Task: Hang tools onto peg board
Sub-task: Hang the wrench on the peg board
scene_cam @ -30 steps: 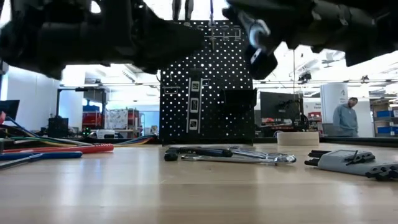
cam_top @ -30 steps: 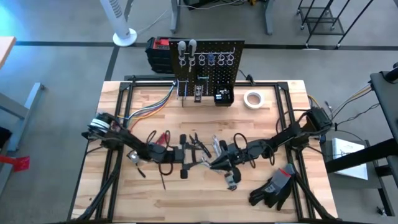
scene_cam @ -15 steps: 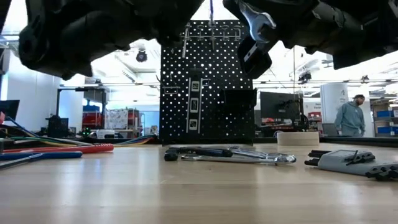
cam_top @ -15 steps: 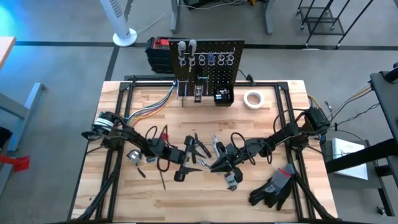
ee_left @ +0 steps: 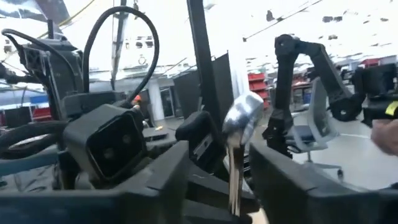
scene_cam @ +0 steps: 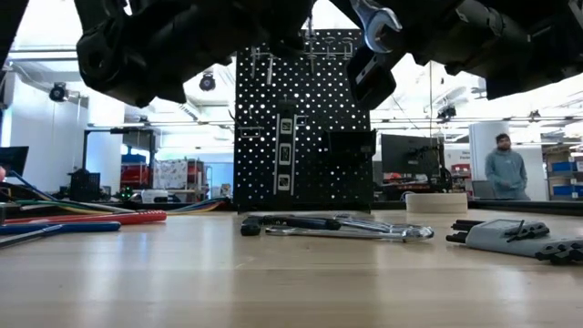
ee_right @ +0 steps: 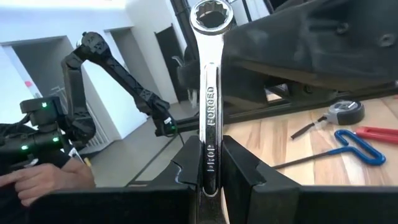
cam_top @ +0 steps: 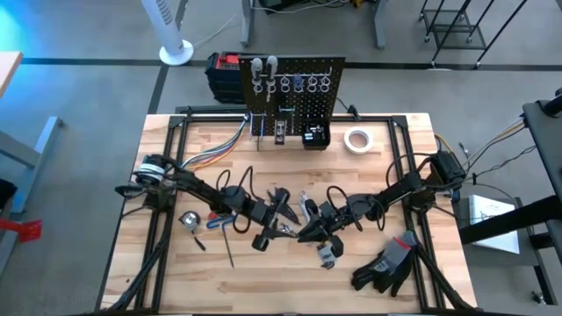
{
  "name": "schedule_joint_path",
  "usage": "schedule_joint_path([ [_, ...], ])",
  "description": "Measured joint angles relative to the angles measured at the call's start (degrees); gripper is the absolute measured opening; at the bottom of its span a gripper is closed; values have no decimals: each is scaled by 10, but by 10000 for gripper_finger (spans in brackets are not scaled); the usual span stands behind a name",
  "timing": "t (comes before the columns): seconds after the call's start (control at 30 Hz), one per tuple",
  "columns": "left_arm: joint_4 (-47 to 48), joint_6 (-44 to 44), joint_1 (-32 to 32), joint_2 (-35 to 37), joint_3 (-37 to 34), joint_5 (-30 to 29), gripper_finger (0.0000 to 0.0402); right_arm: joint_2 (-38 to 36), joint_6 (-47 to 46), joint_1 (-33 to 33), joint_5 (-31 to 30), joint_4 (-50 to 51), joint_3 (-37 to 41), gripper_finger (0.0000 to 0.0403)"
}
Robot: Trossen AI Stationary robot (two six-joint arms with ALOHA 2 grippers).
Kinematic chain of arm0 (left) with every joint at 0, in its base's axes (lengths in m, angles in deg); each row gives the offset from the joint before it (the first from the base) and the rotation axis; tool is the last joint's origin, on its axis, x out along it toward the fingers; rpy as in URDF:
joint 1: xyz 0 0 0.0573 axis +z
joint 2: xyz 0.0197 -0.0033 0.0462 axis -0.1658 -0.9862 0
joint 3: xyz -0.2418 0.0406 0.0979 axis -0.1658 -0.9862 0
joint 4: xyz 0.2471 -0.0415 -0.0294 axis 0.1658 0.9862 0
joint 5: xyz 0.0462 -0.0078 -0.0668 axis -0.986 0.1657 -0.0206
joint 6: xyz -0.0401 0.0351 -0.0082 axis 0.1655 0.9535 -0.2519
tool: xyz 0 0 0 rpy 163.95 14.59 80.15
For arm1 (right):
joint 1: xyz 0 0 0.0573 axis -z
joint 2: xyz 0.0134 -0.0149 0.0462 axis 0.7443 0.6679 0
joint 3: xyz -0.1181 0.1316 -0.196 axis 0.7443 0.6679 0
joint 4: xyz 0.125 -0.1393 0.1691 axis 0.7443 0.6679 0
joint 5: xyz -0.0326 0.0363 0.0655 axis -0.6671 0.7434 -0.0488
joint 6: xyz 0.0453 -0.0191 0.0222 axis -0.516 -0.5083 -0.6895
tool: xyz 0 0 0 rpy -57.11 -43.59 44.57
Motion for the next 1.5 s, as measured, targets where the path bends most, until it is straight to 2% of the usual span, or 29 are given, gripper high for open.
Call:
schedule_joint_path([
  [0.17,19,-25,4,0,-1,24,39,0,2,2,32,-44,0,26],
  [0.23,19,-32,4,0,-1,24,11,0,2,2,46,-63,0,26],
  [0.43,11,-63,4,0,25,25,1,2,-2,2,59,-64,-3,26],
  [0.63,70,-79,4,0,58,44,1,3,-2,2,59,-63,-3,26],
  [0.93,64,-91,4,0,60,49,5,5,4,2,60,-64,-3,26],
  [1.07,31,-87,8,2,45,118,15,4,5,2,67,-65,-3,26],
  [1.2,15,-88,3,3,41,147,57,3,5,4,80,-69,-2,26],
  [1.4,18,-92,5,0,41,144,144,3,3,4,83,-82,-2,26],
  [1.5,19,-105,6,0,41,129,169,4,2,4,83,-81,-2,26],
])
